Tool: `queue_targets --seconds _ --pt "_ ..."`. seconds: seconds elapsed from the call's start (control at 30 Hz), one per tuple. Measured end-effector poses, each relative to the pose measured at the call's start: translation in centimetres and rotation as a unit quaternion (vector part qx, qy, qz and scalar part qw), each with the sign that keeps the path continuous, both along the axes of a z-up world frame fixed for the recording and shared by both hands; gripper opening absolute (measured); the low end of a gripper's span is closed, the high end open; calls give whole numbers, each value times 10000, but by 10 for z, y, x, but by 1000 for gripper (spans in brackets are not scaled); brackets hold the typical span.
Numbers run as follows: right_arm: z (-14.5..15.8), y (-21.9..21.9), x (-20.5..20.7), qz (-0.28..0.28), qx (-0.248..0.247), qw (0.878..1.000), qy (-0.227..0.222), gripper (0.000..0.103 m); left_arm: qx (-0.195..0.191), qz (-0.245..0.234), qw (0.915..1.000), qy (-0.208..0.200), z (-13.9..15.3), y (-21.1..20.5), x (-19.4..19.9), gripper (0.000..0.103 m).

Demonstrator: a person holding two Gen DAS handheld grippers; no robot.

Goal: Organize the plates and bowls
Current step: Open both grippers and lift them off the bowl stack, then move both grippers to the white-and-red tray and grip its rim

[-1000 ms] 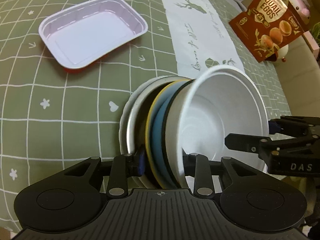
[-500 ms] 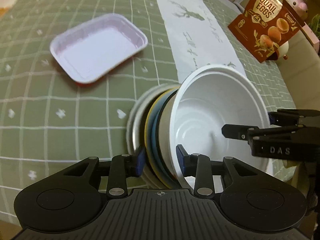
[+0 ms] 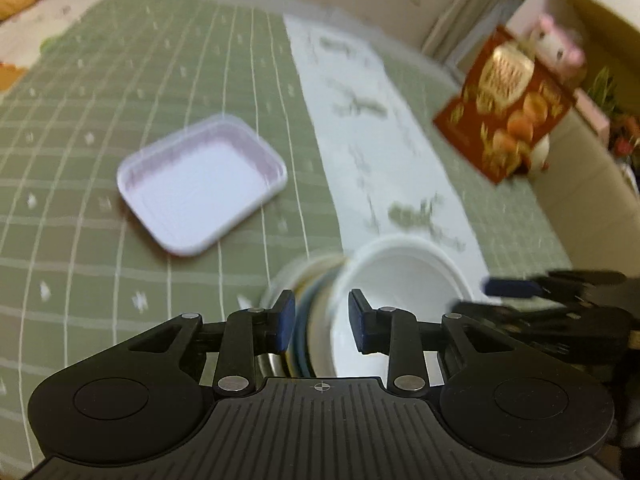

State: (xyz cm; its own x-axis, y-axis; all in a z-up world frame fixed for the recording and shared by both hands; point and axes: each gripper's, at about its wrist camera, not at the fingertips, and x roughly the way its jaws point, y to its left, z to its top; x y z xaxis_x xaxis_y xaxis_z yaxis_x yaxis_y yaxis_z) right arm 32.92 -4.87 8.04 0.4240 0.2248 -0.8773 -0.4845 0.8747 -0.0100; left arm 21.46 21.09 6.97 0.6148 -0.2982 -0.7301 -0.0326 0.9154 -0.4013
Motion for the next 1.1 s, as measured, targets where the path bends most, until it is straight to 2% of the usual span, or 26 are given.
queue_targets --seconds 0.1,0.23,0.3,0.33,0.37,0.4,0.5,0.53,0.57,0.63,0.7,0.73,0.83,0.87,1.0,1.1 --pt "27 1 -6 -85 44 9995 -313 64 -18 195 9983 -555 7 22 7 32" --pt "62 22 -5 -500 240 9949 -843 77 97 607 9905 -1229 10 67 34 32" --pt "72 39 5 -793 390 9929 -798 78 261 1061 9858 -1278 -1 92 44 32" --pt "75 49 13 -884 461 9932 -609 78 411 1274 9855 -1040 -9 105 52 32" --pt "74 58 21 -959 542 9932 -386 78 396 1453 9854 -790 -17 120 59 32" --pt "72 67 30 -1070 664 9919 -144 78 290 1571 9845 -724 -22 130 63 32" --pt "50 101 63 -1420 803 9853 513 78 -329 1827 9798 -746 -38 158 70 32" --pt "37 114 75 -1536 770 9826 698 78 -423 1781 9806 -707 -44 162 73 32" --pt "25 127 84 -1616 698 9807 848 78 -366 1701 9831 -571 -48 163 76 32" --pt "-4 152 102 -1743 474 9772 1118 78 77 1755 9834 -453 -49 162 79 32" --pt "-26 173 111 -1771 297 9760 1234 78 399 1818 9814 -475 -50 163 80 32" --pt "-38 184 116 -1768 162 9758 1273 77 326 1763 9826 -479 -52 165 80 32" --pt "-65 204 125 -1725 -59 9752 1388 77 -412 1400 9887 -342 -71 169 90 32" --pt "-74 208 128 -1723 -79 9738 1479 77 -528 1338 9892 -282 -77 173 88 32" --pt "-92 214 136 -1848 -127 9688 1648 77 -521 1190 9915 7 -92 164 88 32" --pt "-94 212 142 -1885 -182 9694 1562 77 -392 743 9964 72 -90 151 81 32"
